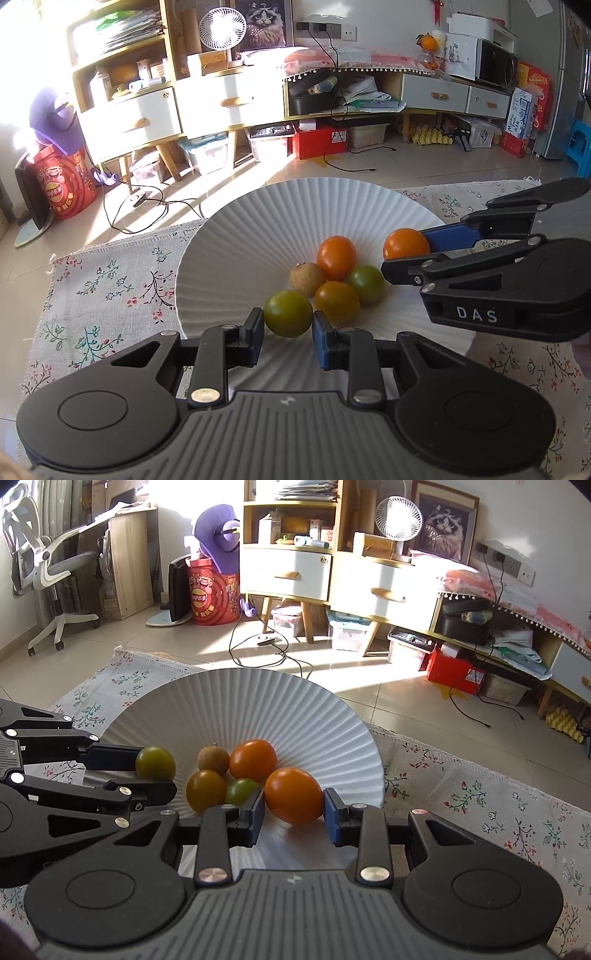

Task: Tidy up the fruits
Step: 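Open both grippers to drop the cherry tomatoes into the bowl, then withdraw both open grippers from the bowl toward the remaining fruits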

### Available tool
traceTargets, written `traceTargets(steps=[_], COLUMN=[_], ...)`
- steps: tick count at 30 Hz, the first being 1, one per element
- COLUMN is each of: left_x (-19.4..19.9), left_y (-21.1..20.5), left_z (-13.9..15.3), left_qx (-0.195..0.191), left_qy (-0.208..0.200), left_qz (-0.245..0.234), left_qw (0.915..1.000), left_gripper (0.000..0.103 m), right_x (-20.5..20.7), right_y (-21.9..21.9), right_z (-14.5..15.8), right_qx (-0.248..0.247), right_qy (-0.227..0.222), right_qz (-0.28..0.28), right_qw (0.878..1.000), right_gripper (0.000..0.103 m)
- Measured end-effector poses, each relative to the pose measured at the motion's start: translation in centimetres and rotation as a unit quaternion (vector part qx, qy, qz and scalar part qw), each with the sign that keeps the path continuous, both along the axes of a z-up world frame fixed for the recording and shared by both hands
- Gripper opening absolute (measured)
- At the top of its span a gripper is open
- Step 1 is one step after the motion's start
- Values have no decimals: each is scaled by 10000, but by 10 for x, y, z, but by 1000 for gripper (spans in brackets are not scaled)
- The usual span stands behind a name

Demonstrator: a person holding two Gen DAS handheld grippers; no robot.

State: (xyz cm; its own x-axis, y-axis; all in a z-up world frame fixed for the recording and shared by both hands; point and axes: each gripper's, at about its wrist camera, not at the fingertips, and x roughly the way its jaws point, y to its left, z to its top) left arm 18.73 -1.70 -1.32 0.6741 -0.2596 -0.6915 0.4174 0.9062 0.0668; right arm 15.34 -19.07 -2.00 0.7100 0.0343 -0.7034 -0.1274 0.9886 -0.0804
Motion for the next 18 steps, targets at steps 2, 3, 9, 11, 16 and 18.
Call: traceTargets(steps=[2,3,9,11,16,18], left_x=[1,1,2,2,0,-1], left_y=[0,-1,2,3,2,2], left_z=[0,0,1,1,3,4], left_qx=[0,0,-42,-33,35,64], left_qy=[0,1,12,8,-4,-26], left_qz=[-27,-35,-79,-77,-102,-72], left_qw=[10000,10000,10000,10000,9999,10000], left_gripper=[4,4,6,9,28,36], right_x=[0,0,-1,-2,-4,-7], right_y=[2,2,2,2,0,-1], right_z=[-1,-1,0,1,7,10], right_qx=[-33,-33,-26,-36,-8,-3], right_qy=[-2,1,-10,-30,-79,-114], right_qz=[37,48,35,8,-67,-99], right_qw=[10000,10000,10000,10000,9999,9999], right_gripper=[31,31,32,34,45,50])
